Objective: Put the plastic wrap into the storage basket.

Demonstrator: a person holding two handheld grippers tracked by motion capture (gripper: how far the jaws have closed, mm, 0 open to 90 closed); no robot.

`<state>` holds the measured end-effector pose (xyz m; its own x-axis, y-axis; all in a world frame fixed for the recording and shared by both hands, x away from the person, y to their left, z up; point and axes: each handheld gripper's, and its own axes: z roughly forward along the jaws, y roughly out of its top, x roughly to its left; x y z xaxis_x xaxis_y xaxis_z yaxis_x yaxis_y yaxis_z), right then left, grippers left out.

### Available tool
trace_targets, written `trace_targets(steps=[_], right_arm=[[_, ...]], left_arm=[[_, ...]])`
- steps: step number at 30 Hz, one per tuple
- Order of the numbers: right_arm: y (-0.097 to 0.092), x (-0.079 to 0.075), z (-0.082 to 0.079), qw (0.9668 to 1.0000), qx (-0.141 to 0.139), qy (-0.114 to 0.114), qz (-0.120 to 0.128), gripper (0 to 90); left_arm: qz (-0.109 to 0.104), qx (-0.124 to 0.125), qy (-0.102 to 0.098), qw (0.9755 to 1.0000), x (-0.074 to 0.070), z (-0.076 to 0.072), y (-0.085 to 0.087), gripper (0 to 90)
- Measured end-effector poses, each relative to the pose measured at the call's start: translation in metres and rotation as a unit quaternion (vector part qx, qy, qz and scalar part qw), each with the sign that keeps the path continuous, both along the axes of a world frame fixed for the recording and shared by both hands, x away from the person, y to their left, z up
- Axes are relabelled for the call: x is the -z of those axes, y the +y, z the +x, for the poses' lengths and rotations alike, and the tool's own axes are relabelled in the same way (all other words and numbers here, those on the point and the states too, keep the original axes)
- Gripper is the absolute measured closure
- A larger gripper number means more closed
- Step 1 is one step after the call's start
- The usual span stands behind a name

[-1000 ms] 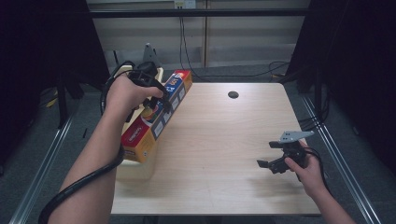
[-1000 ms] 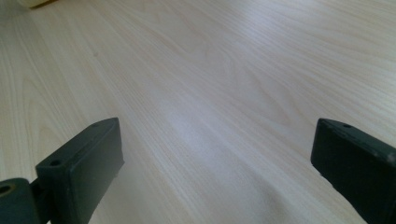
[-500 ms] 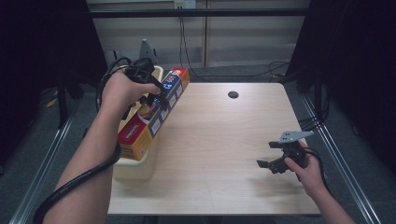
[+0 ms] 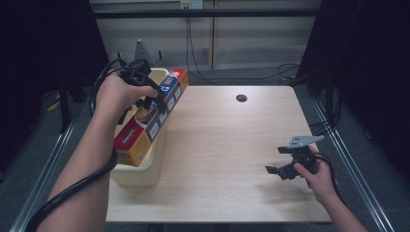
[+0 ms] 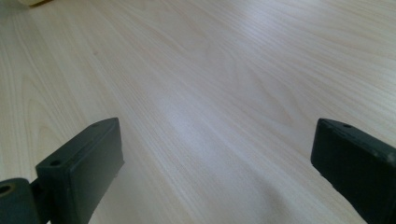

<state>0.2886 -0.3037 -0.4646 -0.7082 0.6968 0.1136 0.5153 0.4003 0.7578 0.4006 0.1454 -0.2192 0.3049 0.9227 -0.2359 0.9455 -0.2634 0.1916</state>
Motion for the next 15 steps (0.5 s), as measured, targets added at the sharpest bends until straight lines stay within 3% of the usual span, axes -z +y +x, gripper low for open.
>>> trace_targets(steps=[15], right_arm=[[0.000, 0.000, -0.001, 1.0000, 0.001, 0.000, -0.003, 2.1]], left_arm=[[-0.002, -0.021, -0.001, 0.9998, -0.003, -0.002, 0.017, 41.2]])
